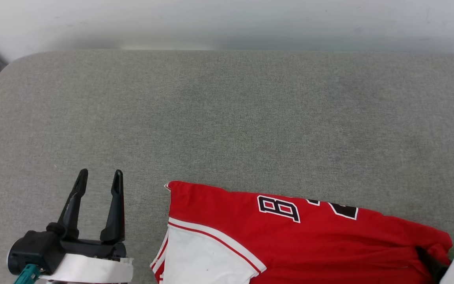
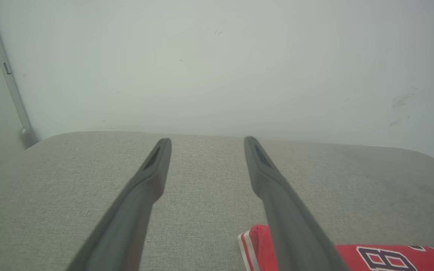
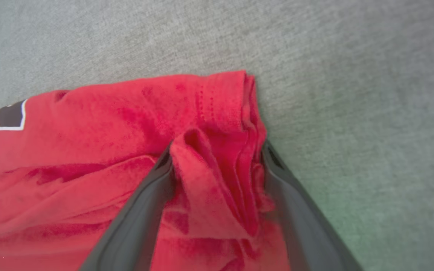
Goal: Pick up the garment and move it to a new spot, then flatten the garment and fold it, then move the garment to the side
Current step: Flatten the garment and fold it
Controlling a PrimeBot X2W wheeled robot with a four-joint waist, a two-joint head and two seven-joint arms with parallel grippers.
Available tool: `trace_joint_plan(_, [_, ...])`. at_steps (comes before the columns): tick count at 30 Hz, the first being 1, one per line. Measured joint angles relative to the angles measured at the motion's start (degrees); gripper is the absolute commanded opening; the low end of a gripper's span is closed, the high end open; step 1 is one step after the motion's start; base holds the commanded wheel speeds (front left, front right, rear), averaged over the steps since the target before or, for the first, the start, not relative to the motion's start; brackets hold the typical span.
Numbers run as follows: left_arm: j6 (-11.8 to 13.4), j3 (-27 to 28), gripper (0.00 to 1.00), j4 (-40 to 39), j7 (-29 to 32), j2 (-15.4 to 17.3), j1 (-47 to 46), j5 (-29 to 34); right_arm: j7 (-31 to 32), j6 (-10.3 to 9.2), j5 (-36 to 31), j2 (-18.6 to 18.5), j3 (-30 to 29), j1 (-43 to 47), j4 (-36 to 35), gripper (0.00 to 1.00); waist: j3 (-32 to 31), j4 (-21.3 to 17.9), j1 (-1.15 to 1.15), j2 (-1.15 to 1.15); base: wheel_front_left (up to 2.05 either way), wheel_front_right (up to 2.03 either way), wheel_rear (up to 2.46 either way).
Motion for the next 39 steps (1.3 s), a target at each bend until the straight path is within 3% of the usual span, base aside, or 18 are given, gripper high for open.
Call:
trace_joint_plan(4, [-0.24, -0.16, 1.0, 0.63, 0.0, -0.64, -0.05, 0.49, -0.57, -0.27, 1.43, -0.26, 3.14, -0.04, 0.01, 1.0, -0.04, 0.01, 0.0, 0.0, 0.0, 0.0, 0.0])
trace_joint_plan(5, [-0.3, -0.15, 1.0, 0.7, 0.0, -0.69, -0.05, 0.53, -0.8, -0.3, 1.48, -0.43, 3.97, -0.02, 0.01, 0.74, -0.12, -0.03, 0.0, 0.0, 0.0, 0.0, 0.0])
trace_joint_plan(6, [-0.32, -0.14, 1.0, 0.8, 0.0, -0.74, -0.05, 0.68, -1.29, -0.31, 1.47, -0.51, 4.39, -0.01, 0.13, 0.3, -0.23, -0.09, 0.0, 0.0, 0.0, 0.0, 0.0])
trace_joint_plan(7, [-0.37, -0.13, 1.0, 0.9, 0.0, -0.77, -0.05, 0.87, -2.03, -0.31, 1.42, -0.51, 4.6, 0.01, 0.36, 0.0, -0.36, -0.17, 0.0, 0.0, 0.0, 0.0, 0.0])
trace_joint_plan(18, [-0.4, -0.76, 1.0, 0.89, 0.0, -0.59, 0.25, 0.82, -6.26, 0.29, 1.51, -0.71, 4.15, -0.4, 2.12, 0.0, -1.88, -1.61, 0.01, 0.0, 0.0, 0.0, 0.0])
trace_joint_plan(29, [-0.44, -0.94, 1.0, 1.07, -0.01, -0.53, 0.55, 0.8, -8.23, 0.22, -3.58, -6.24, -4.14, -2.63, 4.24, 0.0, -2.93, -2.82, 0.01, 0.0, 0.0, 0.0, 0.0])
trace_joint_plan(33, [-0.44, -1.0, 1.0, 1.31, -0.01, -0.63, 1.29, 0.79, -6.97, 0.21, -2.2, -5.66, -3.07, -2.74, 3.03, 0.0, -3.86, -3.26, 0.01, 0.0, 0.0, 0.0, 0.0])
trace_joint_plan(39, [-0.45, -1.22, 1.0, 1.68, -0.08, -0.94, 2.53, 0.46, -4.34, 0.21, -1.51, -4.91, 2.83, 0.37, -4.48, 0.0, -6.1, -3.86, 0.01, 0.0, 0.0, 0.0, 0.0])
